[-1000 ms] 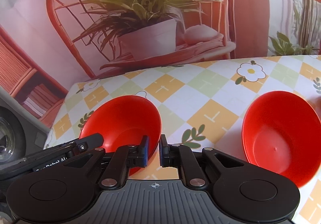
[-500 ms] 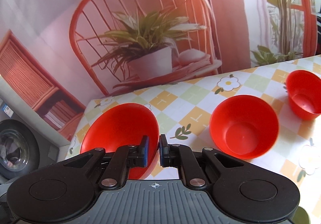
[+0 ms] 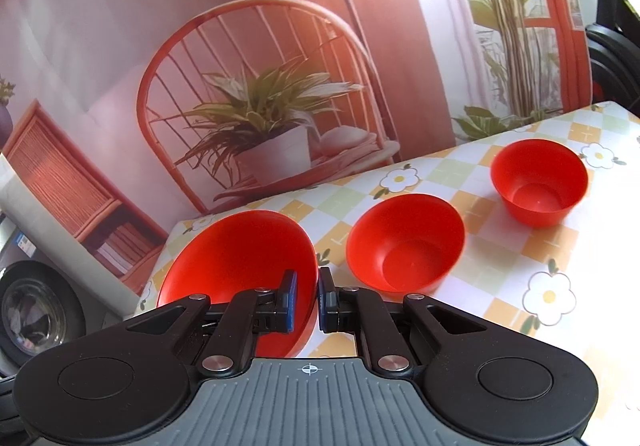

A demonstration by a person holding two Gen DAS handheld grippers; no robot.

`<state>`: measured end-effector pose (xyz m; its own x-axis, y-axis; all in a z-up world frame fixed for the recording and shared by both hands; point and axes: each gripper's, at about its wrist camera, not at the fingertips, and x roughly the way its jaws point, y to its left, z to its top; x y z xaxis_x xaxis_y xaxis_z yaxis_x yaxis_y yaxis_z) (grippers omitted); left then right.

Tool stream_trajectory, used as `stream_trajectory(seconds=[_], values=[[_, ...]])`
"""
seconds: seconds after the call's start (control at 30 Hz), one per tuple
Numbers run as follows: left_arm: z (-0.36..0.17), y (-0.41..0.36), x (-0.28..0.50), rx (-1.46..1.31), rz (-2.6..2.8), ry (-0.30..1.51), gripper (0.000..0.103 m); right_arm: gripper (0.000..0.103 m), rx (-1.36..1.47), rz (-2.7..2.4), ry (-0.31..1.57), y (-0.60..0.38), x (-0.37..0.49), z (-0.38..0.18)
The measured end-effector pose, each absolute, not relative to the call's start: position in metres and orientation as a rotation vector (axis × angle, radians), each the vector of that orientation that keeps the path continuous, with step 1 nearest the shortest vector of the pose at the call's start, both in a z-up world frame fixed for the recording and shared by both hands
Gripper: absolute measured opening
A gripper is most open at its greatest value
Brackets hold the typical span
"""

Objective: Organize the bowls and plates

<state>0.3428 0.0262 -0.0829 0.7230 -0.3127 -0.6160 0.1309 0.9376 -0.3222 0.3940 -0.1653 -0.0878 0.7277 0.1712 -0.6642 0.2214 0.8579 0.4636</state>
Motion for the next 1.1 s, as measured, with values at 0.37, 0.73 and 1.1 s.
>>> stream_trajectory(seconds=[0.37, 0.73, 1.1], values=[[-0.091, -0.005, 0.334, -0.218, -0.29, 0.774, 0.015, 0.01, 0.573, -0.064, 0.737, -0.193, 0.365, -0.098], [-0.098, -0.024, 0.352, -0.185, -0.305, 0.816, 0.015, 0.01, 0.599, -0.066, 0.731, -0.213, 0.37, -0.115], [-0.098, -0.066, 0.422, -0.124, -0.379, 0.841, 0.015, 0.01, 0.539, -0.094, 0.689, -0.261, 0.412, -0.117]])
